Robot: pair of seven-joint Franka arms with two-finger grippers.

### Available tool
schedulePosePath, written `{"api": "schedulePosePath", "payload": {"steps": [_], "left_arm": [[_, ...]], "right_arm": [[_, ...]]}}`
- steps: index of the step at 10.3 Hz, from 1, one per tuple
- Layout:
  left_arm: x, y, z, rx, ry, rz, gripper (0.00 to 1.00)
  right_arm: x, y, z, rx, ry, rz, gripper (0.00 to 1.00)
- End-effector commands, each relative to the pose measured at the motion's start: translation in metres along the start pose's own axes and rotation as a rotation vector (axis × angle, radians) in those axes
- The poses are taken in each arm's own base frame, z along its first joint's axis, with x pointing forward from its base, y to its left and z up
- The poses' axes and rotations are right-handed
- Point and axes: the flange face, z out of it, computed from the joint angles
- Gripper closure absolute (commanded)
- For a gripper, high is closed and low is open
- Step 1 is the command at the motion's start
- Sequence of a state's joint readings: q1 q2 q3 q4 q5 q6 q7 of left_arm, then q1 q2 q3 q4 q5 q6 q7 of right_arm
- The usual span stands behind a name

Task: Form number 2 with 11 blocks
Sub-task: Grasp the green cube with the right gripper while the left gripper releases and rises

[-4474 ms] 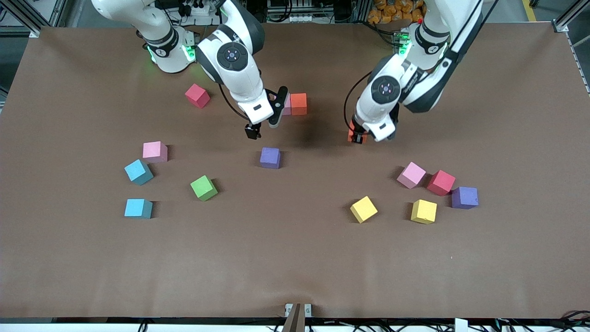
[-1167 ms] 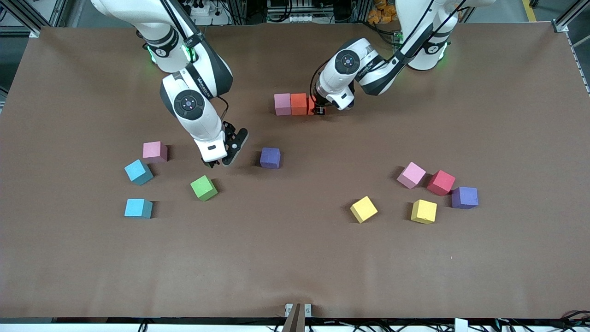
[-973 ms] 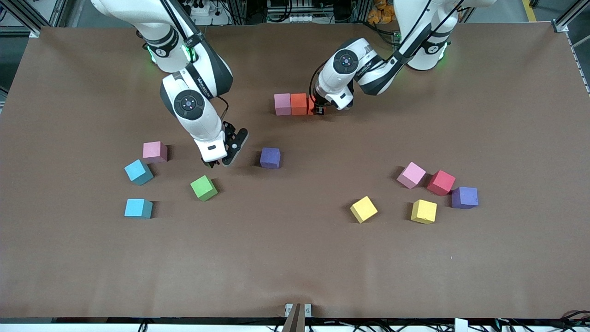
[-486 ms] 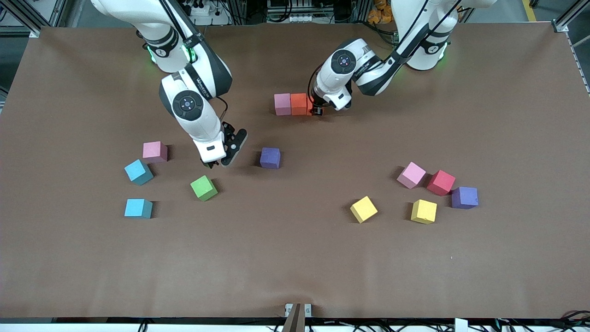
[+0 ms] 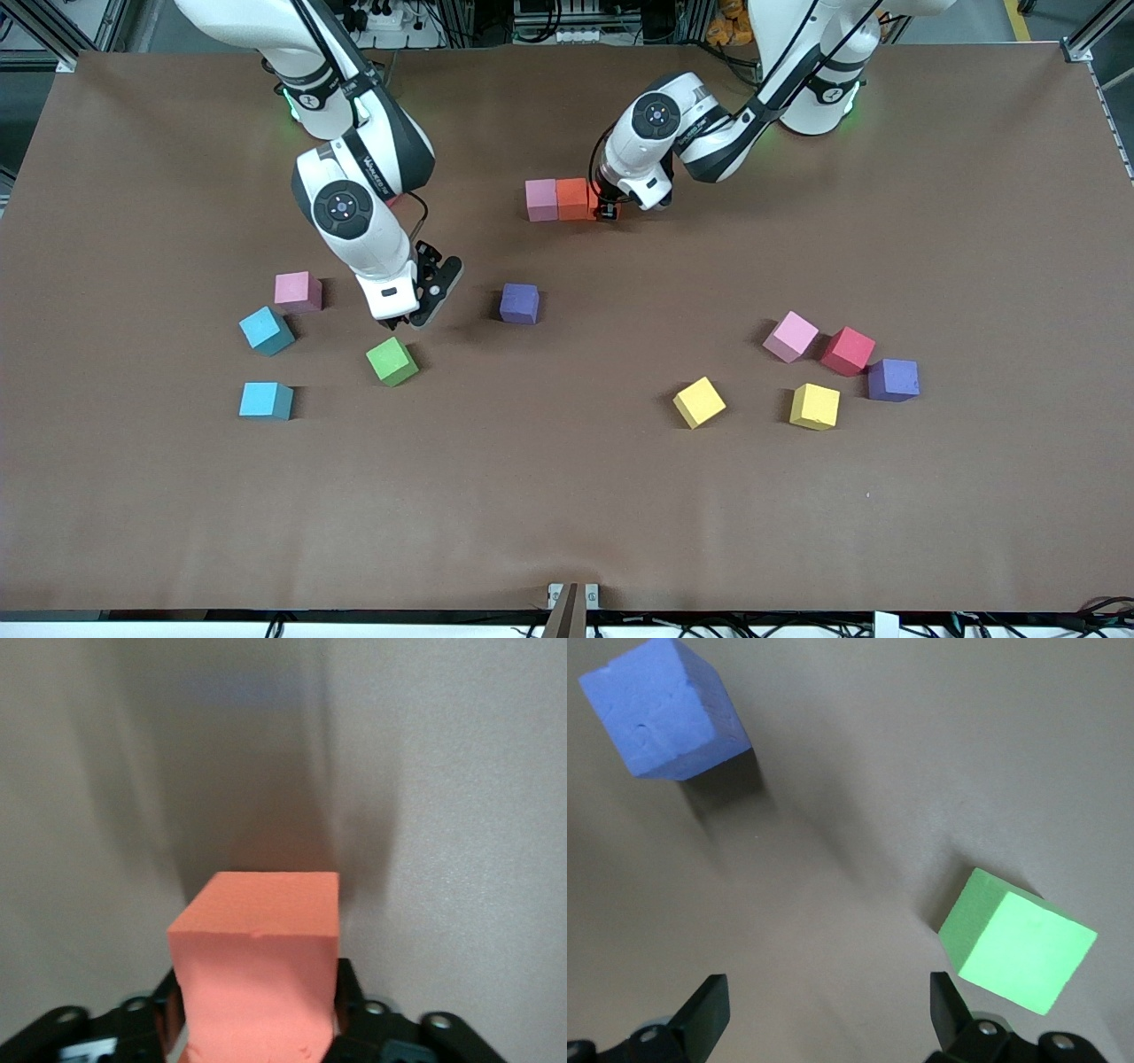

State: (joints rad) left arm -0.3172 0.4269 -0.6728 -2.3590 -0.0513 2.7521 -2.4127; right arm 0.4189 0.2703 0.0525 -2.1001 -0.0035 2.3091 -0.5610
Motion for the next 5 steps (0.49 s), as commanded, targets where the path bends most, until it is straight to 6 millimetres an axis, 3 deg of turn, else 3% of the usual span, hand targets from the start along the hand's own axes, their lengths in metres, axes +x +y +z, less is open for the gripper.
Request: {"api": "schedulePosePath", "payload": {"steps": [1, 4, 5], "left_arm": [[-0.002, 0.001, 0.004, -0.010, 0.003, 0.027, 0.00], [0.001, 0.010, -0.008, -0.038, 0.006, 0.022, 0.00], [0.000, 0.012, -0.019, -0.064, 0.004, 0.034, 0.00]], "right_arm": [[-0.003, 0.016, -0.010, -0.016, 0.016, 0.027, 0.00], [-0.010, 0.043, -0.013, -0.018, 0.043, 0.081, 0.00], [-0.012, 0.063, -0.011, -0.019, 0.050, 0.109, 0.00]]}}
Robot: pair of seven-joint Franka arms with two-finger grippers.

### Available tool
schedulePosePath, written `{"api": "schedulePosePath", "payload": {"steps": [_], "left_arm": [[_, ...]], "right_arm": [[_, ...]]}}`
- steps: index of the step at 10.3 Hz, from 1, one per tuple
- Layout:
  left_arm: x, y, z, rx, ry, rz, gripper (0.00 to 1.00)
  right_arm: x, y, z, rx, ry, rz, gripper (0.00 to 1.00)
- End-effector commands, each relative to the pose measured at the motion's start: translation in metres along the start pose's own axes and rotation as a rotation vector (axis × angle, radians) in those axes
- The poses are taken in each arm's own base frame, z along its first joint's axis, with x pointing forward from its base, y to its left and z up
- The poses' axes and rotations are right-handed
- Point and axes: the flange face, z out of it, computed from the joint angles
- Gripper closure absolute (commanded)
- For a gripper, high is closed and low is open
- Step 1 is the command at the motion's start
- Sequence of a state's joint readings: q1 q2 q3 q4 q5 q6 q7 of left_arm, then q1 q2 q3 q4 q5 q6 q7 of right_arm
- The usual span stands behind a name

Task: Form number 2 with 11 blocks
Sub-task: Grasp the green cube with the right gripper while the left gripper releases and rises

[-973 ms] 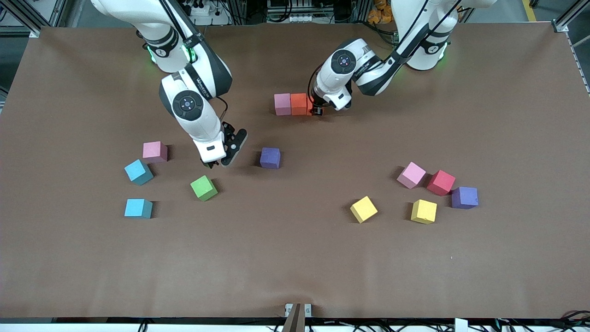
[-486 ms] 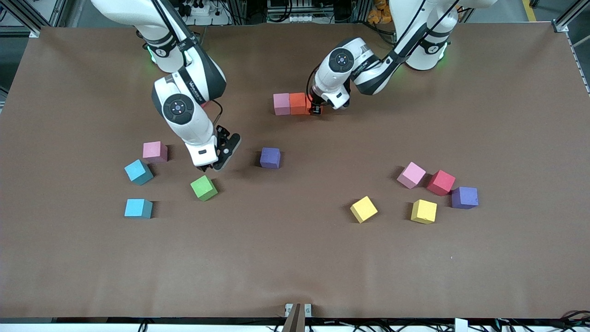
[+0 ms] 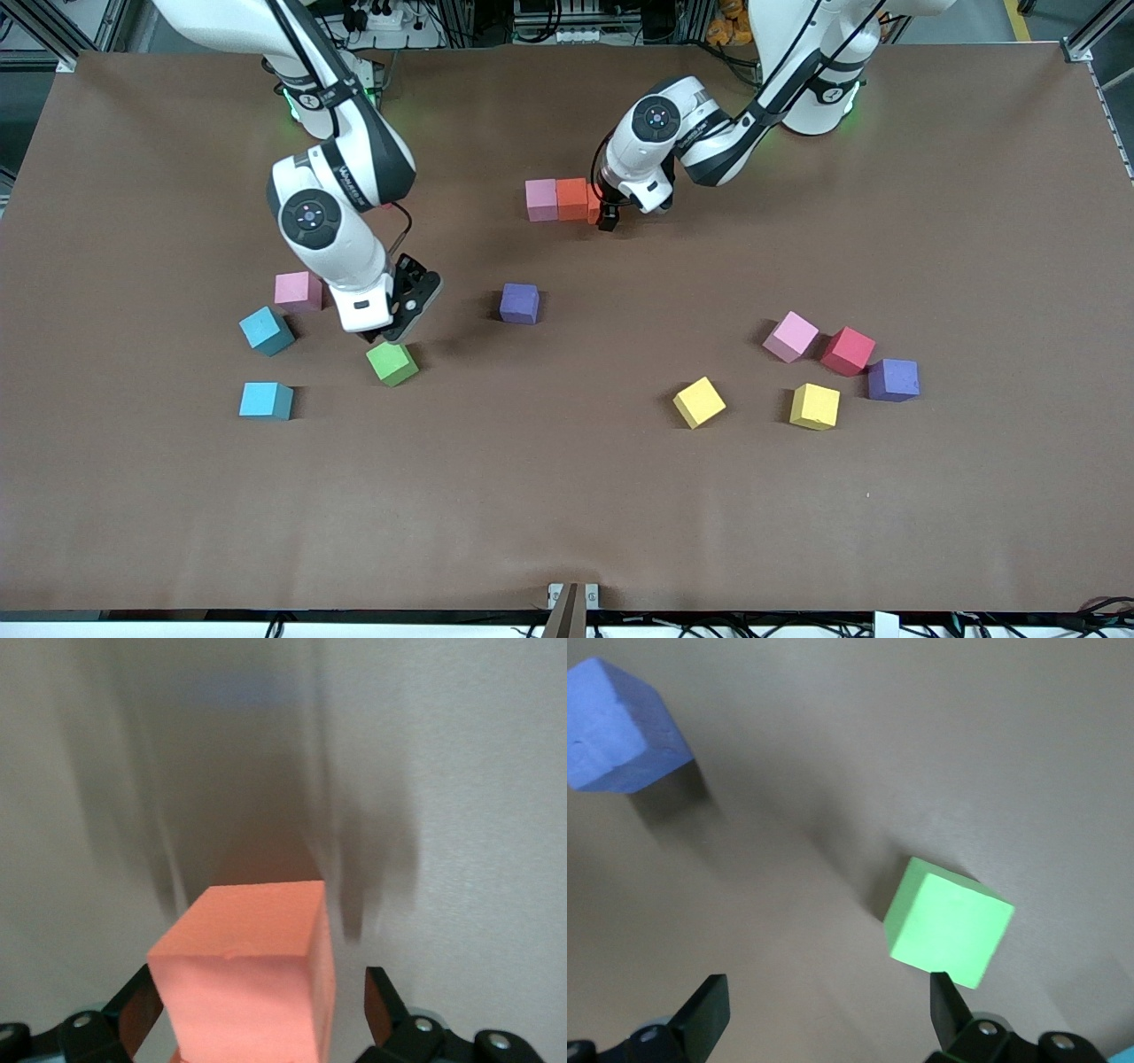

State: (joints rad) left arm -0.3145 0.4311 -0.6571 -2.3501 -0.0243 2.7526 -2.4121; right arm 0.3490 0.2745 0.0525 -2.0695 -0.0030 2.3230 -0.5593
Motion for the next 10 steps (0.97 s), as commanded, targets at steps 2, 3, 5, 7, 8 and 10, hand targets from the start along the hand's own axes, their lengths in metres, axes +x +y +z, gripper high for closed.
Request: {"api": "schedulePosePath", "payload": {"steps": [2, 3, 5, 7, 8, 10], "left_arm": [[-0.005, 0.004, -0.031, -0.073, 0.009, 0.040, 0.00], [-0.007, 0.003, -0.035, -0.082, 0.009, 0.044, 0.00], [-0.011, -0.002, -0.039, -0.085, 0.016, 0.059, 0.00], [-0.013, -0.002, -0.048, -0.094, 0.026, 0.067, 0.00], [-0.013, 0.001, -0.055, -0.100, 0.034, 0.066, 0.00], [-0.009, 0.018, -0.071, -0.127, 0.026, 0.090, 0.00]], "right_arm": [[-0.003, 0.072, 0.016, 0.006, 0.015, 0.110, 0.00], [-0.003, 0.094, 0.021, 0.006, 0.023, 0.138, 0.00], [0.007, 0.112, 0.022, -0.002, 0.044, 0.155, 0.00], [0.011, 0.109, 0.028, 0.050, 0.063, 0.258, 0.00], [0.014, 0.101, 0.030, 0.068, 0.044, 0.304, 0.00], [0.018, 0.092, 0.040, 0.076, 0.028, 0.319, 0.00]]}}
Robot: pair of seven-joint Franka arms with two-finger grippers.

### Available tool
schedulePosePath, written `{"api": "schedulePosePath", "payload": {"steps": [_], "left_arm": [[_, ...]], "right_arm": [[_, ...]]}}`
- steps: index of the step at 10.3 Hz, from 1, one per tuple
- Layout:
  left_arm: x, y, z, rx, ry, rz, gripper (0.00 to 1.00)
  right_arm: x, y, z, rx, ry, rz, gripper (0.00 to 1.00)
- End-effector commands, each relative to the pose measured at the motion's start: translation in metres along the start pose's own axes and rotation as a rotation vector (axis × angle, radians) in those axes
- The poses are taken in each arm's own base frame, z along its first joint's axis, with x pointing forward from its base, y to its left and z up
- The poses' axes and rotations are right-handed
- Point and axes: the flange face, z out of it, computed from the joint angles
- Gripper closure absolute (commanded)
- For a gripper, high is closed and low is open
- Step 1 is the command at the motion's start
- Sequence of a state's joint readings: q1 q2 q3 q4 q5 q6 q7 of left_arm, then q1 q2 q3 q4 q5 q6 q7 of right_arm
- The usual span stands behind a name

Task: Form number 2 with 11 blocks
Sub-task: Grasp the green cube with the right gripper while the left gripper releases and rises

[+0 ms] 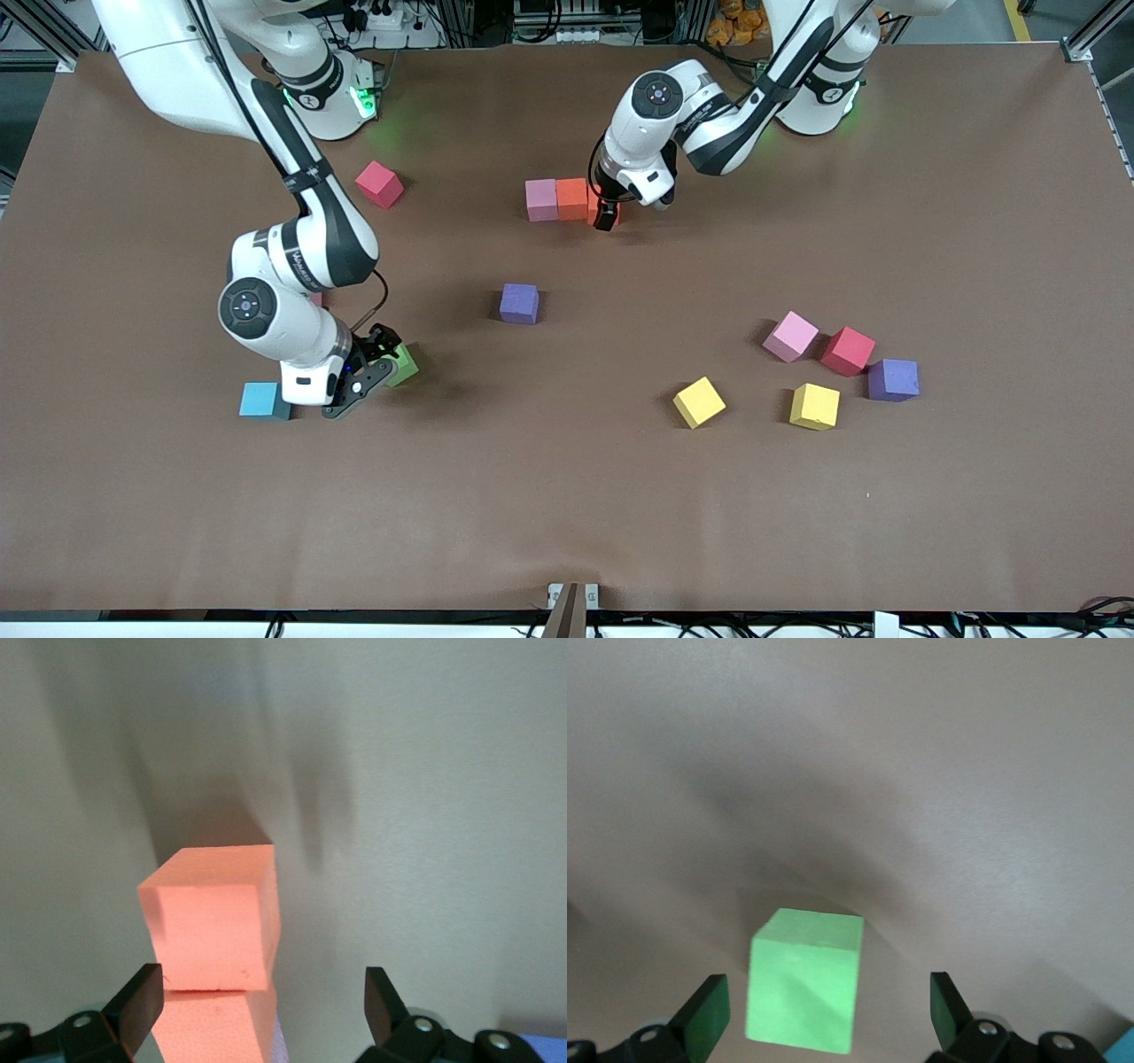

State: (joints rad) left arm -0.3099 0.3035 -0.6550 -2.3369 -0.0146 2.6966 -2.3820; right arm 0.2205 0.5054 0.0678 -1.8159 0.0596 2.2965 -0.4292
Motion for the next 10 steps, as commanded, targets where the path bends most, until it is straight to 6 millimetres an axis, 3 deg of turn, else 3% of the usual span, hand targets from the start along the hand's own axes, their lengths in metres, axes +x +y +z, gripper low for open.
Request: {"api": "schedulePosePath", "payload": {"steps": [1, 4, 8, 10], "left_arm": [[0.011, 0.031, -0.029, -0.039, 0.021, 0.015, 0.00], [0.039, 0.087, -0.063, -0.018, 0.077, 0.111, 0.00], [0.080, 0.123, -0.080, -0.003, 0.106, 0.290, 0.00], [0.110, 0.145, -0.084, 0.009, 0.165, 0.370, 0.00]], "right_arm": [[0.003, -0.004, 0.012, 0.017, -0.016, 0.026, 0.00], [0.004, -0.002, 0.029, 0.016, -0.017, 0.030, 0.00], [0.004, -0.008, 0.052, 0.020, -0.039, 0.058, 0.00], [0.001, -0.007, 0.063, 0.026, -0.056, 0.062, 0.00]]}}
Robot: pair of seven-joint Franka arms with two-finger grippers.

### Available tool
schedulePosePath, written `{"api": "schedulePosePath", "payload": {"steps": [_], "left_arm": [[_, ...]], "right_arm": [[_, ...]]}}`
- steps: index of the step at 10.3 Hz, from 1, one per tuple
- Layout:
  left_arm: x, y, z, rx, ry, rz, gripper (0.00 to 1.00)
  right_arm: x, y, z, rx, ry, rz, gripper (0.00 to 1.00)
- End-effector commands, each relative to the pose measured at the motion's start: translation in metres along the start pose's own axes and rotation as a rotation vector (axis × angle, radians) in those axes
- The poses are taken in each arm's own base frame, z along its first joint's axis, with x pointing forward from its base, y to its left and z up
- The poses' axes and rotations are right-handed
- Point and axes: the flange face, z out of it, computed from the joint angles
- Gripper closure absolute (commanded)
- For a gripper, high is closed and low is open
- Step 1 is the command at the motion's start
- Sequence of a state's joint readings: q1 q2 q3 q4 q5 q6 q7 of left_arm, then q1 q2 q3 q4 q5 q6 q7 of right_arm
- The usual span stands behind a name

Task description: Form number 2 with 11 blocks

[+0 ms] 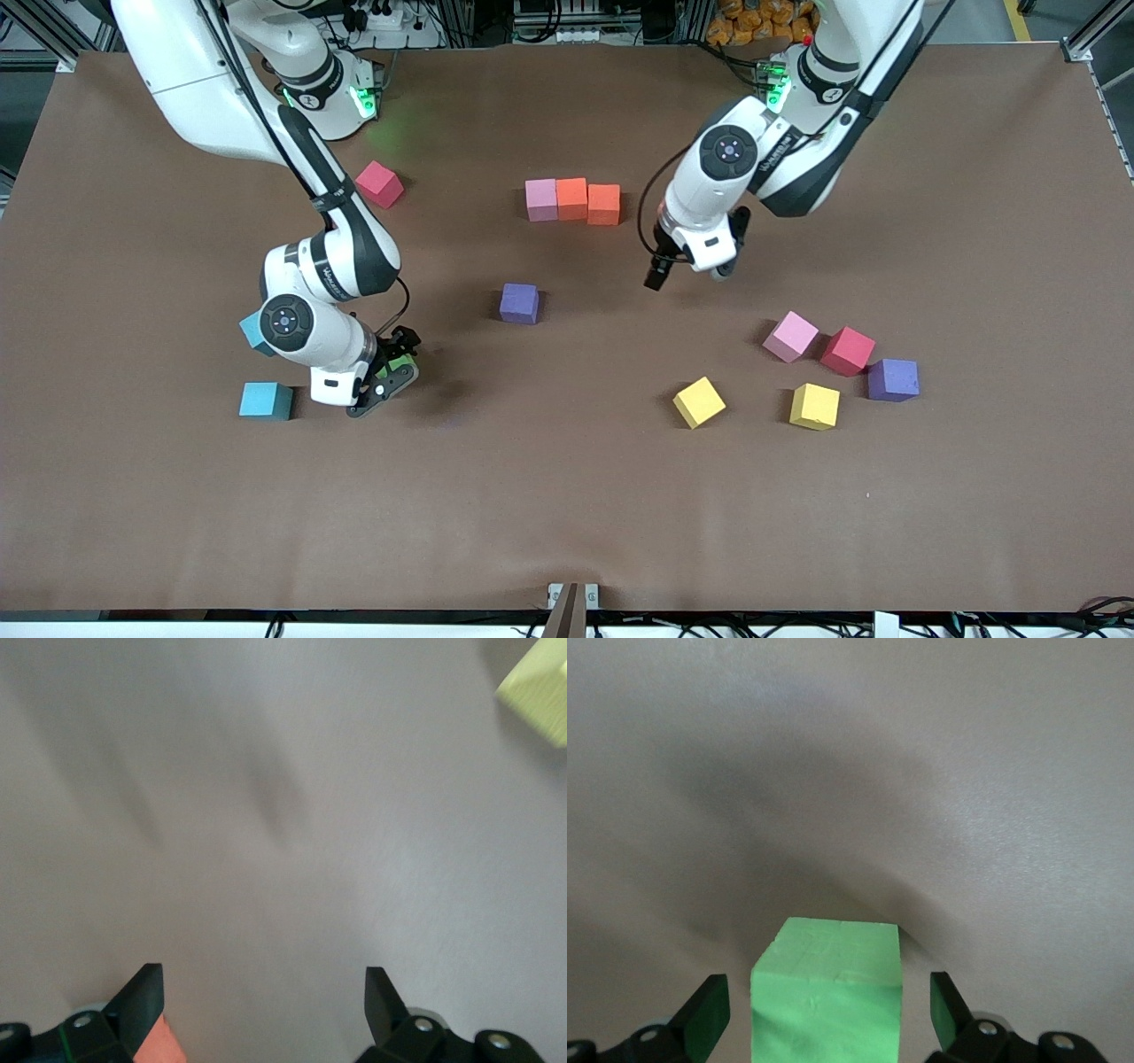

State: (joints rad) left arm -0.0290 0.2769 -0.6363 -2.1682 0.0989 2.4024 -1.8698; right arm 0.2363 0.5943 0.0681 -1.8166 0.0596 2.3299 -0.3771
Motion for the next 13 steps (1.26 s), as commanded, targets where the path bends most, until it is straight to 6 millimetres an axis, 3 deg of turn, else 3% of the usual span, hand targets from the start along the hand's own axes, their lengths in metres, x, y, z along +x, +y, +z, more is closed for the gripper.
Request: {"api": "schedulePosePath", "payload": {"steps": [1, 3, 4, 5, 6, 9, 11, 13], "left_arm": [[0.030, 0.009, -0.002, 0.017, 0.059, 0.107, 0.00], [0.052, 0.006, -0.009, 0.072, 0.133, 0.204, 0.00], [0.071, 0.013, -0.017, 0.063, 0.137, 0.231, 0.00], [0.092, 0.023, -0.026, 0.046, 0.129, 0.257, 0.00], [0.112, 0.031, -0.035, 0.031, 0.125, 0.286, 0.00], [0.166, 0.049, -0.036, 0.024, 0.101, 0.430, 0.00], [0.199, 0.057, -0.025, 0.034, 0.104, 0.516, 0.00], [0.244, 0.060, -0.012, 0.033, 0.066, 0.411, 0.00]], "right_arm": [[0.003, 0.000, 0.010, 0.005, -0.008, 0.020, 0.00], [0.001, -0.002, 0.013, 0.012, -0.025, 0.028, 0.00], [0.001, -0.003, 0.013, 0.013, -0.027, 0.029, 0.12], [0.000, -0.003, 0.015, 0.014, -0.030, 0.029, 0.81], [0.000, -0.004, 0.015, 0.013, -0.029, 0.028, 1.00], [0.008, -0.021, 0.003, 0.009, -0.024, 0.027, 1.00], [0.019, -0.063, -0.023, -0.001, -0.026, 0.048, 1.00], [0.028, -0.110, -0.043, -0.005, -0.028, 0.092, 1.00]]}}
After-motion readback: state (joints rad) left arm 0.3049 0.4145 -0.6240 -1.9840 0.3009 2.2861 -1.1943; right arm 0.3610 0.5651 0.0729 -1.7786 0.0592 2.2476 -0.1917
